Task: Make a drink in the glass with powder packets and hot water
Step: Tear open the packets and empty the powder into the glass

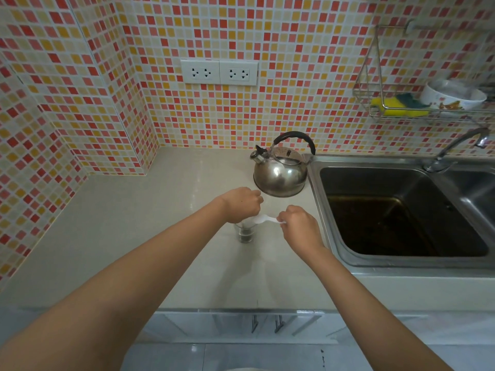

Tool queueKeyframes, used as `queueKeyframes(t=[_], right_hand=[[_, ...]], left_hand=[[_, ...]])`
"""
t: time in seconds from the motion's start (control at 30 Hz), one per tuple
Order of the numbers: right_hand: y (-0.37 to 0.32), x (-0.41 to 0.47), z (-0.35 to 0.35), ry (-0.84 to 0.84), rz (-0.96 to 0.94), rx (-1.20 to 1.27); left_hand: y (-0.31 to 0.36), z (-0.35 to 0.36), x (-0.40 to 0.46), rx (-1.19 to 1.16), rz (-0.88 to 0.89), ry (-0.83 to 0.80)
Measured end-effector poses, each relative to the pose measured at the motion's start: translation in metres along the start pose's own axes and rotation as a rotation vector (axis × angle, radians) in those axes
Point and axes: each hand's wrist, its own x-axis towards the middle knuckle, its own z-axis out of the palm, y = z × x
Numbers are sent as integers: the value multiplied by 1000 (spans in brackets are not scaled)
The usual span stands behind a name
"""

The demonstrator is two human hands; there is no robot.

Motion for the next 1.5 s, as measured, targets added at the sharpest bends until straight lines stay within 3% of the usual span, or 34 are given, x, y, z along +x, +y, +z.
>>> queueKeyframes(t=[0.7,0.9,1.0,1.2,1.33,1.5], right_hand=[[1,1,-1,15,-24,-2],[5,-1,-1,-22,-3,47],[7,-3,0,2,172,267],[23,0,10,17,724,870],[30,2,26,-73,877,882],[34,6,51,-158,928,814]], left_hand=[[-2,5,-5,-11,-49,42],[-5,11,-12,-21,-162,80],[-6,17,-17,-62,-253,108],[-7,32,-25,-172,-392,143],[-7,36,-28,-223,-441,159],[-6,40,-30,-255,-449,164]])
